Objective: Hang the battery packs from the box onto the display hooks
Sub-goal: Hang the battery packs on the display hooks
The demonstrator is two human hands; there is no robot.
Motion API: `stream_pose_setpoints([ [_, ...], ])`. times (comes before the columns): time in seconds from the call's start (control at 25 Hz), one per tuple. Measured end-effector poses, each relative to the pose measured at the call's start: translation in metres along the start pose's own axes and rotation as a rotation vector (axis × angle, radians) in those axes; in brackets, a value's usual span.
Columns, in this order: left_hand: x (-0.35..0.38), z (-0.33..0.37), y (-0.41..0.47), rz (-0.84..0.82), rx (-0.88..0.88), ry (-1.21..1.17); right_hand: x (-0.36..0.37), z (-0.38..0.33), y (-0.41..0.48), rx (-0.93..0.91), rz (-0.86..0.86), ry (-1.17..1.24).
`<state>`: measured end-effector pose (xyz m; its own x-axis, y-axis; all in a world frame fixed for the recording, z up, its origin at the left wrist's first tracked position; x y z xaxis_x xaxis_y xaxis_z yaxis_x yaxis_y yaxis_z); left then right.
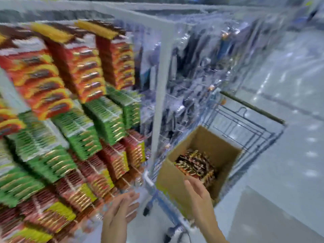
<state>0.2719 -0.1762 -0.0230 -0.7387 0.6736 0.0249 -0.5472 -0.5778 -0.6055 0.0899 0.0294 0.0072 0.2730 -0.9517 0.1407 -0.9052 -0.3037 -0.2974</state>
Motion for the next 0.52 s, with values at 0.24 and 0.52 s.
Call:
stream_pose_setpoints([
  [0.24, 0.152, 0.008, 0.049, 0.082, 0.053, 0.151, -0.118, -0.001, 0.083, 0.121, 0.07, -0.026],
  [0.52, 0.276, 0.014, 0.127, 0.026, 0.042, 0.301, -0.202, 0.01, 0.132, 0.26, 0.145, -0.13],
])
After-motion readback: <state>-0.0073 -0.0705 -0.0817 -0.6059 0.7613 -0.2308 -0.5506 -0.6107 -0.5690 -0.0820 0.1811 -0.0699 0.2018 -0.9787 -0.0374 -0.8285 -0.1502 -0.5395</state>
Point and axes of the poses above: each hand's wrist, its own y-axis towards the middle knuckle, its own x-axis out of the palm, z = x × y, the point moved 10 cm from there along y, towards the middle knuckle, and after that the axes turned 13 degrees about y, right-handed, at the moved point
